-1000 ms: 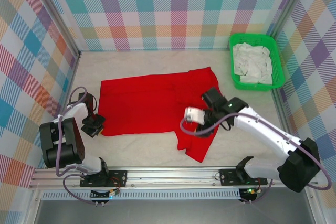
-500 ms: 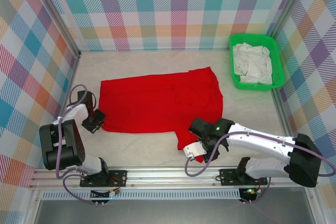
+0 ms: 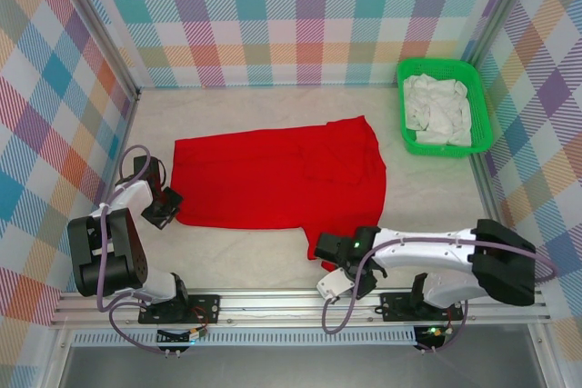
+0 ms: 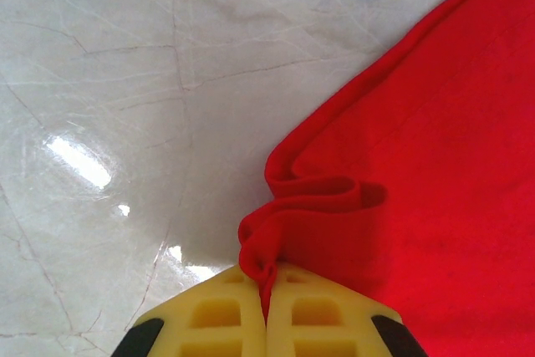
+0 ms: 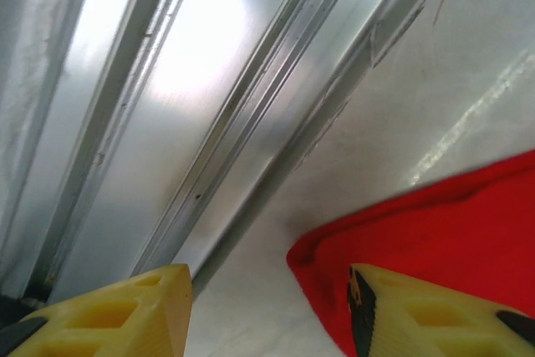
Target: Fold and stack the t-shirts
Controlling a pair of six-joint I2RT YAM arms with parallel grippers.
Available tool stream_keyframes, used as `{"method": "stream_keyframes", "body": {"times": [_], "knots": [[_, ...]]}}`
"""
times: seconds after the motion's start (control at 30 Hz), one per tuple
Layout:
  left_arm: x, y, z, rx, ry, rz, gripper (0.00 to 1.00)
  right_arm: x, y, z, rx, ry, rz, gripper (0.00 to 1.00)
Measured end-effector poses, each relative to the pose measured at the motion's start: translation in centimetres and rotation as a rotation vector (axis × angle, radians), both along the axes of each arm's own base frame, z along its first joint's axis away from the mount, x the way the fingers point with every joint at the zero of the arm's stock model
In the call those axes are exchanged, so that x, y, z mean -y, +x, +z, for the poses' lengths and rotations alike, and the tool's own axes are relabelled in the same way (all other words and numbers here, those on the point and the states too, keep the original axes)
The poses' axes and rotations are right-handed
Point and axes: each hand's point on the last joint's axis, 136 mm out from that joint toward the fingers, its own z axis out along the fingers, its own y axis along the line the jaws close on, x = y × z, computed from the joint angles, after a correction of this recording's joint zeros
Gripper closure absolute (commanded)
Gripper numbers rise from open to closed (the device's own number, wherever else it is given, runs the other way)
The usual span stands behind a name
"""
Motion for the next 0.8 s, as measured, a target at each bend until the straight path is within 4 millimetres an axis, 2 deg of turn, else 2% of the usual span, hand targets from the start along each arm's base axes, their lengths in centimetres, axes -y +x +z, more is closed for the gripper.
{"method": "stream_keyframes", "body": {"times": [0.17,0.27,0.37,0.43,0.67,0.73,0.8], "knots": [[0.0,0.1,0.2,0.007,0.002,0.0,1.0,-0.6,0.9,-0.8,0.04,-0.014,-0.05,0.61],[0.0,0.1,0.2,0.009,0.003,0.0,1.0,-0.8,1.2,-0.8,0.058,-0.013,-0.084,0.72],[0.0,0.1,0.2,0.009,0.002,0.0,1.0,-0.7,1.2,-0.8,0.062,-0.02,-0.119,0.83],[0.0,0.1,0.2,0.01,0.003,0.0,1.0,-0.7,1.2,-0.8,0.067,-0.021,-0.148,0.99],[0.0,0.2,0.5,0.02,0.005,0.0,1.0,-1.0,3.2,-0.2,0.18,0.0,-0.285,1.0],[-0.1,0.2,0.9,0.031,0.011,0.002,1.0,-0.9,3.9,0.9,0.229,0.038,-0.339,1.0],[-0.2,0.2,1.2,0.039,0.018,0.003,1.0,-0.9,4.7,2.8,0.281,0.106,-0.397,1.0]]}}
